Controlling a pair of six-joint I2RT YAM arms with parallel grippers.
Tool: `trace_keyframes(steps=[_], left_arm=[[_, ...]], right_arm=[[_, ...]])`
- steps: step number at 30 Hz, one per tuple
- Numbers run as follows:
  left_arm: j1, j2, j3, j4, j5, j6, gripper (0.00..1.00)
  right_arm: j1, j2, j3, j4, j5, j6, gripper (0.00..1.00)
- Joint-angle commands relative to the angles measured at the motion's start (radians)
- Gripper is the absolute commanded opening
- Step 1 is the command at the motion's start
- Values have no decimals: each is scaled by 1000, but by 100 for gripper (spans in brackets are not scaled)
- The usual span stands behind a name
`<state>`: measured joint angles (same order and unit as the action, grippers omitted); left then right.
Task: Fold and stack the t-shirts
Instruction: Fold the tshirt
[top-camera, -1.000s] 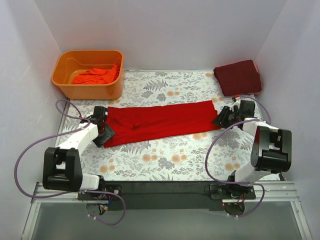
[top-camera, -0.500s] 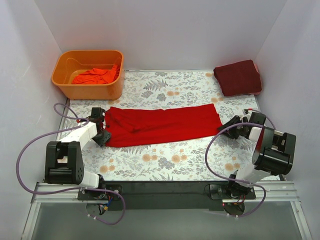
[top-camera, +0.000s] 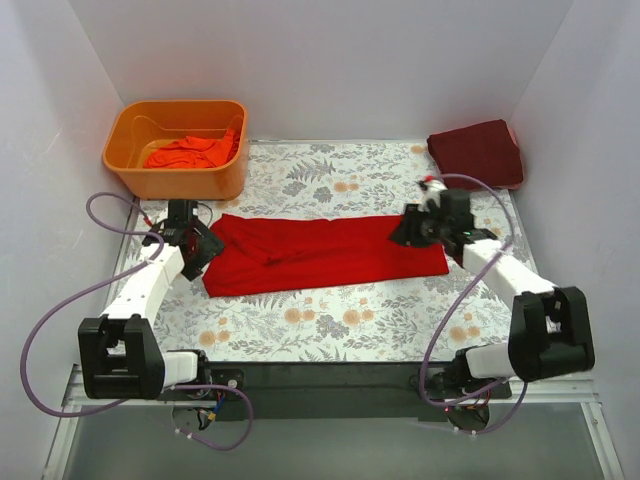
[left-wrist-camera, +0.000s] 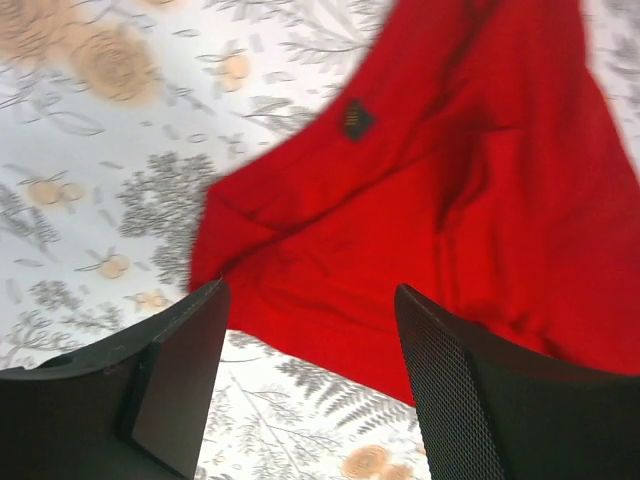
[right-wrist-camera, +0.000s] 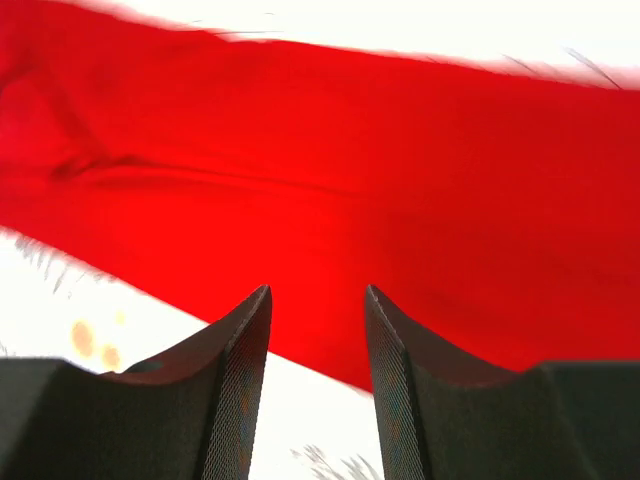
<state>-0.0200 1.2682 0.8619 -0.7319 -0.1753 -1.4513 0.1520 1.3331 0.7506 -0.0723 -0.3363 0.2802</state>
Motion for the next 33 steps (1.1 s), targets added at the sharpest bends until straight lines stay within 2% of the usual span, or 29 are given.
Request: trace_keyframes(steps=[1,2,8,13,17,21,28,29,32,33], left_arm=[[-18,5,61,43,95,22,66],[-23,31,69,66,105,22,66],[-58,192,173,144,140,17,64],[-78,370,262,157,97,20,61],[-87,447,308,155,65,28,55],[-95,482,339,155,45,34,46],[-116,513,373,138,14,43,20],[-118,516,381,131,10,43,11],[-118,522,388,126,2,45,0],[-118,526,391,124,3,45,0]], right_arm=[[214,96,153,20,20,-166,49],[310,125,224,20,34,-220,49],[561,371,458,12,49,-354,49],[655,546,630,-15,102,-479,50],[702,635,731,-58,91,-545,50],[738,701,783,-76,100,-595,50],[761,759,834,-103,74,-616,49],[765,764,837,-101,72,-619,49],[770,785,852,-104,71,-621,49],[770,798,865,-103,71,-619,48]])
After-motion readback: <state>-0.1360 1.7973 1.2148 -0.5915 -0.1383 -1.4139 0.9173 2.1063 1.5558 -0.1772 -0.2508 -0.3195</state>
